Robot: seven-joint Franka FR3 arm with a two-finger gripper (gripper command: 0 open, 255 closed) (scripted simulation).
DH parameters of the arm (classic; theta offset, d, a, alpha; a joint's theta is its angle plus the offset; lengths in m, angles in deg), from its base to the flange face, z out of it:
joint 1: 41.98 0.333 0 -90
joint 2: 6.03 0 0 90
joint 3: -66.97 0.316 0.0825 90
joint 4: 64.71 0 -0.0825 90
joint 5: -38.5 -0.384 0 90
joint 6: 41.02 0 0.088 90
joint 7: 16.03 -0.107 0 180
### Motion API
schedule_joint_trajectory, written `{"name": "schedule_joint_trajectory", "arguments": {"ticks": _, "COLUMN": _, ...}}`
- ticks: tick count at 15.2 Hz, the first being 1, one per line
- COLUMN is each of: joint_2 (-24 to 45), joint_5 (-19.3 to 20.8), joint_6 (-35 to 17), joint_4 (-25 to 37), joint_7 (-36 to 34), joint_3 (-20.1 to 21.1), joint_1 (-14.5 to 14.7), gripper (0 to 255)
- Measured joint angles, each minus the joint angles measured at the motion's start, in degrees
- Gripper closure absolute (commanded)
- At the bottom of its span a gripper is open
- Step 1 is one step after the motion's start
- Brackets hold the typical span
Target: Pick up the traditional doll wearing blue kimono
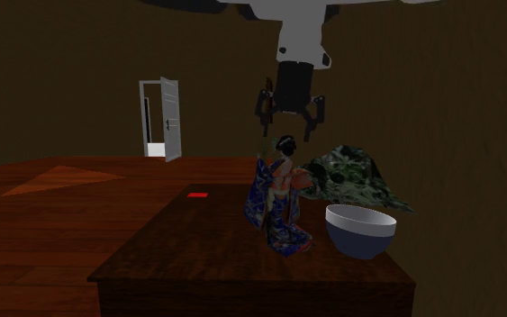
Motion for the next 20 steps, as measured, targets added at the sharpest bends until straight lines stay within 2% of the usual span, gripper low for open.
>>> {"name": "schedule_joint_trajectory", "arguments": {"ticks": 3, "joint_2": -0.8, "joint_5": 0.22, "joint_6": -2.49, "joint_4": -3.29, "joint_7": 0.18, "joint_3": 0.04, "joint_1": 0.22, "gripper": 0}}
{"name": "schedule_joint_trajectory", "arguments": {"ticks": 4, "joint_2": -1.06, "joint_5": 0.29, "joint_6": -2.89, "joint_4": -3.94, "joint_7": 0.18, "joint_3": 0.06, "joint_1": 0.28, "gripper": 255}}
{"name": "schedule_joint_trajectory", "arguments": {"ticks": 14, "joint_2": -1.31, "joint_5": 0.33, "joint_6": -3.24, "joint_4": -4.43, "joint_7": 0.2, "joint_3": 0.11, "joint_1": 0.36, "gripper": 255}}
{"name": "schedule_joint_trajectory", "arguments": {"ticks": 20, "joint_2": 0.78, "joint_5": -0.2, "joint_6": 1.59, "joint_4": 2.12, "joint_7": -0.1, "joint_3": -0.03, "joint_1": -0.18, "gripper": 255}}
